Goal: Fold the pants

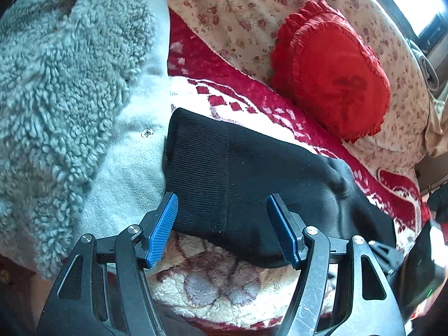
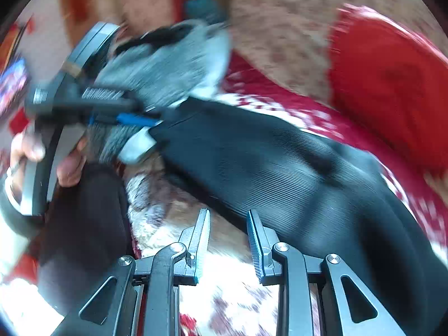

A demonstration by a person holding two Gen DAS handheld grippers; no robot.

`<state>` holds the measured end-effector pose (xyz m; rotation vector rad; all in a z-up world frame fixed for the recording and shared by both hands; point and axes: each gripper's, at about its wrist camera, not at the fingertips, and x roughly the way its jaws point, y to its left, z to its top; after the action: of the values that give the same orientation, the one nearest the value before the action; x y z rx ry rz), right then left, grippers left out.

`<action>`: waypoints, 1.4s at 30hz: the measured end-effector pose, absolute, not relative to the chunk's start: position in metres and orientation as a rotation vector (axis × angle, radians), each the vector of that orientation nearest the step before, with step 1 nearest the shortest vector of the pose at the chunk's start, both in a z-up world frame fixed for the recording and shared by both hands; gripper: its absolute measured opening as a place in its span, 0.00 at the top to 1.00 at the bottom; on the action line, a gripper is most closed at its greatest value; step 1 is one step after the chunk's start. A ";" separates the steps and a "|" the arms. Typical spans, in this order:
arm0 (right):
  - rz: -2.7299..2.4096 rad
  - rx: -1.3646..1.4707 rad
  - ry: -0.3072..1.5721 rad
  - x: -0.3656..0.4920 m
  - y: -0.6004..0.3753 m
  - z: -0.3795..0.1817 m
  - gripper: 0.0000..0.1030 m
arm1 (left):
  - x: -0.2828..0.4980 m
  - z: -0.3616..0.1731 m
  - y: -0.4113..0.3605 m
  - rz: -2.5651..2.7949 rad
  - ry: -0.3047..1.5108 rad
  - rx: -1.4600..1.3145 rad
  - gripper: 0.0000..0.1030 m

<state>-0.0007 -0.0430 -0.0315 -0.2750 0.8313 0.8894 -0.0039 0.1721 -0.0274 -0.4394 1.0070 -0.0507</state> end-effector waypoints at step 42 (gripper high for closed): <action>0.581 -0.135 0.882 0.075 -0.083 -0.023 0.92 | 0.021 -0.016 0.067 -0.204 0.989 -0.168 0.36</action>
<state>0.0748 -0.0827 -0.0234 -0.1347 0.8819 0.5807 0.0209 0.0668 -0.0161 -0.1680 0.9891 -0.2038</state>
